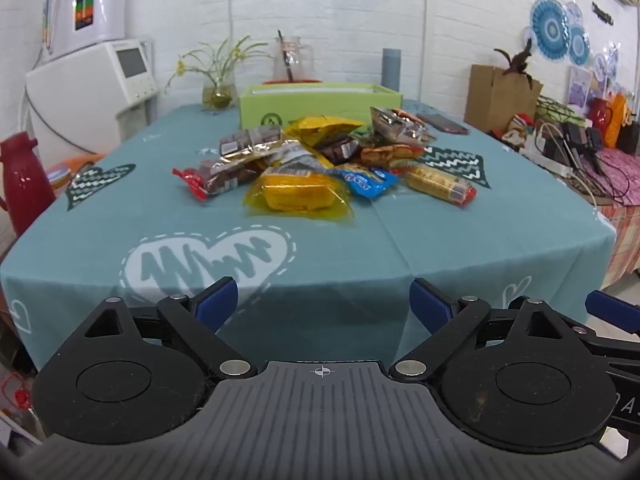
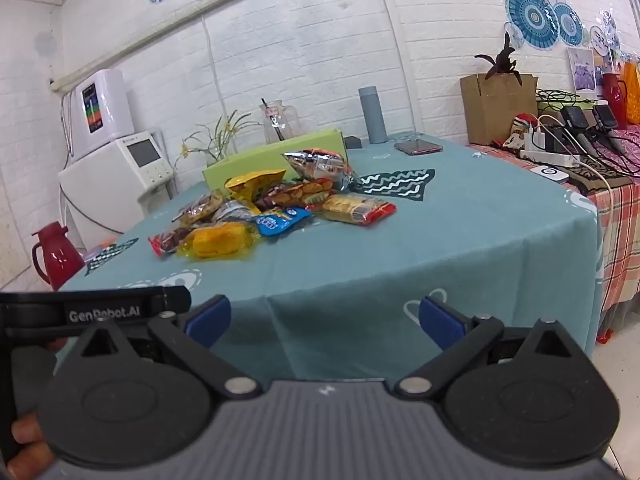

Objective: Organize snacks

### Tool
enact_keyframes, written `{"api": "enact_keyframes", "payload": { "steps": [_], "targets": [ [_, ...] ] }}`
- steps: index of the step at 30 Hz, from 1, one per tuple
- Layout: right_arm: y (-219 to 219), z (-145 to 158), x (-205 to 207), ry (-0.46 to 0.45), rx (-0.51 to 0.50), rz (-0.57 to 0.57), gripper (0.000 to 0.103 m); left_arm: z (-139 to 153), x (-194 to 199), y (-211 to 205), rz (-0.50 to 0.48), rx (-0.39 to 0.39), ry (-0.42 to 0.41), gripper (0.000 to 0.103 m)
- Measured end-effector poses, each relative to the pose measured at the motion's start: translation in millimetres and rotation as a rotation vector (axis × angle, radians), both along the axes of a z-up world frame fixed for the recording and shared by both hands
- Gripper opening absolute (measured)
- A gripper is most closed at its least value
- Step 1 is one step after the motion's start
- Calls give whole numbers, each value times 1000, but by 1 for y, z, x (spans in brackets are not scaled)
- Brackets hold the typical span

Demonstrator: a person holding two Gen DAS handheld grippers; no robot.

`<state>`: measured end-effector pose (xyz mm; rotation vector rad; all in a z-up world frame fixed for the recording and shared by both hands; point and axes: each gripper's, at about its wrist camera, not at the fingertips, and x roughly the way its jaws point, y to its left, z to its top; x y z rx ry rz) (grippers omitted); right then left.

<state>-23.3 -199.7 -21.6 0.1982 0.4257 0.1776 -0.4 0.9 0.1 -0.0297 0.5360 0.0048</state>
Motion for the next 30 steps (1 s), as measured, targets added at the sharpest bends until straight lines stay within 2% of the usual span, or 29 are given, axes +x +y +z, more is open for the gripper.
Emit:
{"api": "enact_keyframes", "payload": {
  "steps": [11,30],
  "targets": [
    [1,-2,3,3,8,3,99,-6,1,-5,-3,51,8,85],
    [6,-3,1,3,-11,7,99,-10,2,0,10,41,16,88]
  ]
}}
